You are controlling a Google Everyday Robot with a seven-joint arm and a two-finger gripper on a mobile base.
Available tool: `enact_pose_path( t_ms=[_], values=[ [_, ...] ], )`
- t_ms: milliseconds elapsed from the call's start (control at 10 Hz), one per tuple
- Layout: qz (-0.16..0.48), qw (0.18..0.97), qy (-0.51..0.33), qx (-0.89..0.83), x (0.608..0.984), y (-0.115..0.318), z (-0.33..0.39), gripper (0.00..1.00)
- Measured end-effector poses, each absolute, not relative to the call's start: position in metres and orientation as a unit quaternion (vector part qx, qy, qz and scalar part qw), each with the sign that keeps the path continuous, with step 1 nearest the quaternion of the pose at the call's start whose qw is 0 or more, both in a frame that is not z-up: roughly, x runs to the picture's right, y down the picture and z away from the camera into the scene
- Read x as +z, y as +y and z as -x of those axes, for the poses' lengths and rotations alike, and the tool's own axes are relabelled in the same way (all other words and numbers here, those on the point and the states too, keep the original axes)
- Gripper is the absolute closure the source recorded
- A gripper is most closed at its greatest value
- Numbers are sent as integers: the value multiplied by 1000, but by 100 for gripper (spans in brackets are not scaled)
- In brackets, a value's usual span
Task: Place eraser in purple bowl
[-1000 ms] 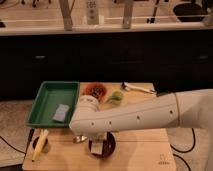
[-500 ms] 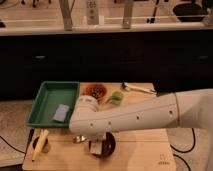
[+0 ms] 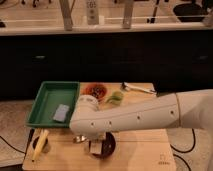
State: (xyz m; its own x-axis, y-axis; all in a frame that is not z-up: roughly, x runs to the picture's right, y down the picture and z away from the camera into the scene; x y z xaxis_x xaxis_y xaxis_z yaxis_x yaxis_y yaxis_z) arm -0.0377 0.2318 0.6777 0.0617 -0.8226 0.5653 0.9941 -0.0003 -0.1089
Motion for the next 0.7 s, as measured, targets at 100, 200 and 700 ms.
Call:
enact_pose_path(
  t_ms=[100, 200, 700],
  values=[
    [248, 685, -174, -663, 678, 231, 36, 100],
    [248, 685, -174, -663, 678, 231, 35, 97],
    [254, 694, -177, -650, 693, 228, 25, 46]
  ],
)
